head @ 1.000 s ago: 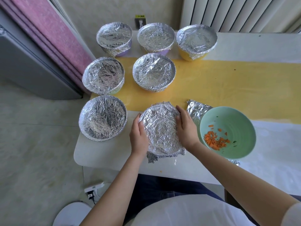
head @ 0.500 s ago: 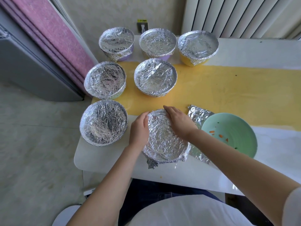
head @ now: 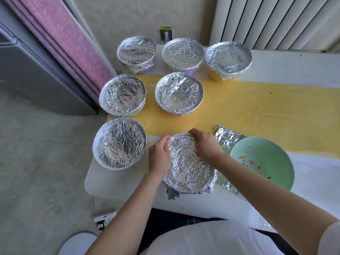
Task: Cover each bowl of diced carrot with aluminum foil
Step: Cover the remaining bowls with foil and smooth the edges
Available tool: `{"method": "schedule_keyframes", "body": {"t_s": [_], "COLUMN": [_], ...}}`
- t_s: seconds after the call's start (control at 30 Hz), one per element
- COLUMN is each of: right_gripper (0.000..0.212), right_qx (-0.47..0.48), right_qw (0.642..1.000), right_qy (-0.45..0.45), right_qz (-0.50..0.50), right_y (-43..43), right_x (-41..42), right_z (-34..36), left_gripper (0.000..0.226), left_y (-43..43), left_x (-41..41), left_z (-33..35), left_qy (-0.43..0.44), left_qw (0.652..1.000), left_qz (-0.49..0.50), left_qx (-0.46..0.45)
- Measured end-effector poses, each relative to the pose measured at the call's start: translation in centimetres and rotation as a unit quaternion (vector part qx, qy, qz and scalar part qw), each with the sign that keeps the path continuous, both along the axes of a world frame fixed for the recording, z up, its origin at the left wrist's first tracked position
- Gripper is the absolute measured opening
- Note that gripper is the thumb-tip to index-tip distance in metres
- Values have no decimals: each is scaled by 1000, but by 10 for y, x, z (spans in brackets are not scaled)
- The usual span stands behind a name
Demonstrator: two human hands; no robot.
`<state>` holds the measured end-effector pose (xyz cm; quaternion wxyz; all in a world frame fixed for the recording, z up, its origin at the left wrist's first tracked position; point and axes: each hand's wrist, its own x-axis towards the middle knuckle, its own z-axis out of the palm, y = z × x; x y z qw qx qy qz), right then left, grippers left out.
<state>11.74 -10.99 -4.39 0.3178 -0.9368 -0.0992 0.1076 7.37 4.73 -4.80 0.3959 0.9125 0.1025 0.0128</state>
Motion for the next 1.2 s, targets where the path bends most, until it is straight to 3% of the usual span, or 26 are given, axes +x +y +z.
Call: {"method": "schedule_keyframes", "body": {"t_s": [0.23,0.43,0.57,0.77,1.0,1.2], "right_gripper": [26,30,35,22,20,28], "right_qx": [-34,-89,-79,-83,-179,-172], "right_qw": [999,993,990,990,969,963], "right_qy": [11,18,9,38,33,33], "right_qz": [-2,71,120,108,166,205], "right_y": [-13,-21,-9,0,3,15], "right_x": [-20,-26,-23,-10,-8,-6], "right_z": [-3,7,12,7,23,26], "left_gripper": [26,16,16,17,15,12], "left_y": [-4,-7,-7,-10,-13,-16], "left_x": [-10,-22,-24,-28,-30,-30], "left_z": [2,1,-1,-3,-4,-4], "left_qy": [15,57,17,8,-28,-57], "left_qw": [998,995,998,1000,997,994], "left_qz": [-51,-82,-54,-4,5,-15], "left_qx": [-16,4,5,19,66,93]}}
